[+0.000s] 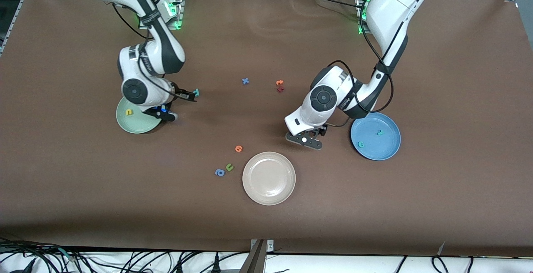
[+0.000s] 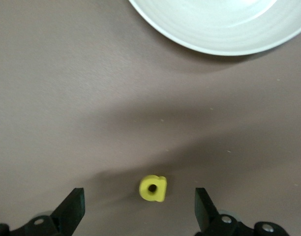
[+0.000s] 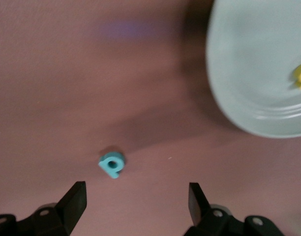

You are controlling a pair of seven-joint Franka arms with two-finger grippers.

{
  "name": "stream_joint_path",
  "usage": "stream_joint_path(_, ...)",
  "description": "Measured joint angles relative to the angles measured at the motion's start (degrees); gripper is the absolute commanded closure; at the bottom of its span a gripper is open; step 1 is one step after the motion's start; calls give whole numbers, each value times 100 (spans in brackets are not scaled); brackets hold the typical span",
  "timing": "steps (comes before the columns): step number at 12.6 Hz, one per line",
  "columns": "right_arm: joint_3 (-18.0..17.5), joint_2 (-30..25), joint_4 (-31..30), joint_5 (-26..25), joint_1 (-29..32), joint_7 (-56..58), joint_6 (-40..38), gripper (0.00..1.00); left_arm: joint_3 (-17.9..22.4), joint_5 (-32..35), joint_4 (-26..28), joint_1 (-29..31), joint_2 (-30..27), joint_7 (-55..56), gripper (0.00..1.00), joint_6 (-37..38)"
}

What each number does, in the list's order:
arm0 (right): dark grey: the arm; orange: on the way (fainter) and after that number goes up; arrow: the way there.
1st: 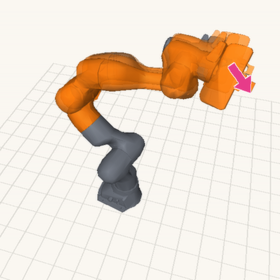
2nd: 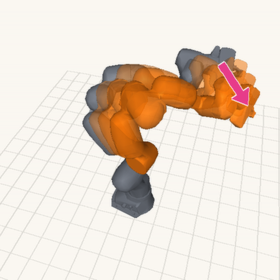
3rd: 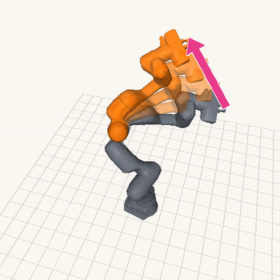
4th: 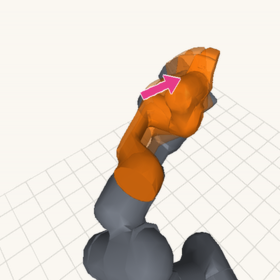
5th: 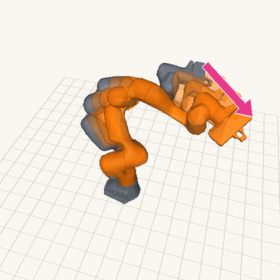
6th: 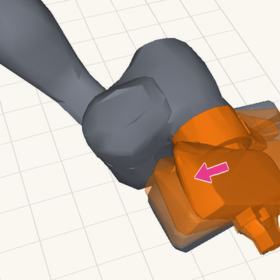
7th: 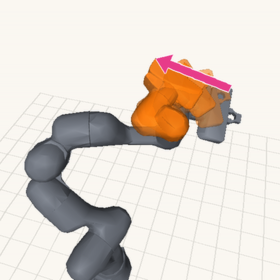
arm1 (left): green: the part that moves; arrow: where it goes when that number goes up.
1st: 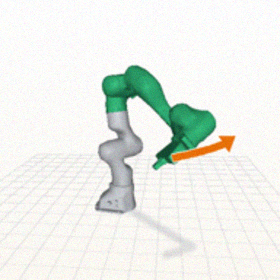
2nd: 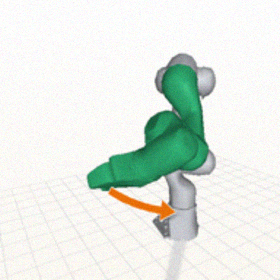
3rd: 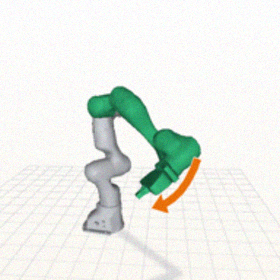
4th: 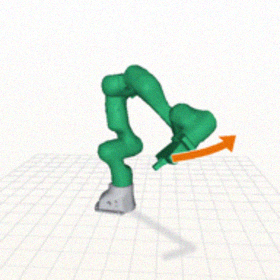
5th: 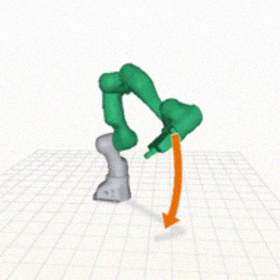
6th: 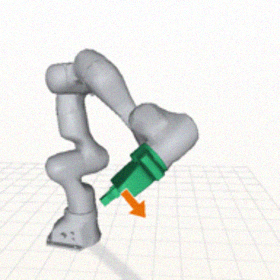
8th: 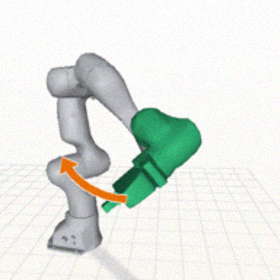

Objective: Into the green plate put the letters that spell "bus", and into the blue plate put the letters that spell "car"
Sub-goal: 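Grasp the teal p with the right gripper while the left gripper grasps a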

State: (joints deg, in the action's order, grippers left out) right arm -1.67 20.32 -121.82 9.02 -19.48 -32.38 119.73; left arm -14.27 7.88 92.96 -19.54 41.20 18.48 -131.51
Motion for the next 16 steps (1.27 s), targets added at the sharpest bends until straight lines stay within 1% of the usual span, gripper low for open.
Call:
stream_joint_path(2,-187,19,-276,0,-1,-164,494,6,5,5,-13,14,2,-58,2,0)
stream_joint_path(4,-279,42,-671,0,-1,-172,1088,6,4,5,-13,9,7,-71,2,0)
stream_joint_path(7,-386,57,-976,0,0,-173,1650,8,3,5,-20,4,49,-73,2,-17)
stream_joint_path(9,-443,87,-1150,0,-1,-173,2005,15,3,5,-22,2,77,-73,6,-69)
stream_joint_path(11,-456,93,-1190,0,-1,-173,2103,27,3,5,-23,-12,97,-76,8,-77)
stream_joint_path(12,-462,84,-1190,1,-1,-174,2117,38,1,5,-23,-21,117,-77,11,-79)
stream_joint_path(14,-466,76,-1189,1,0,-173,2128,57,-16,7,-22,-91,184,-94,12,-81)
stream_joint_path(15,-466,56,-1189,0,1,-173,2125,66,-18,7,-19,-170,231,-94,14,-81)
stream_joint_path(16,-466,37,-1190,0,2,-173,2122,72,-18,7,-17,-238,288,-93,18,-81)
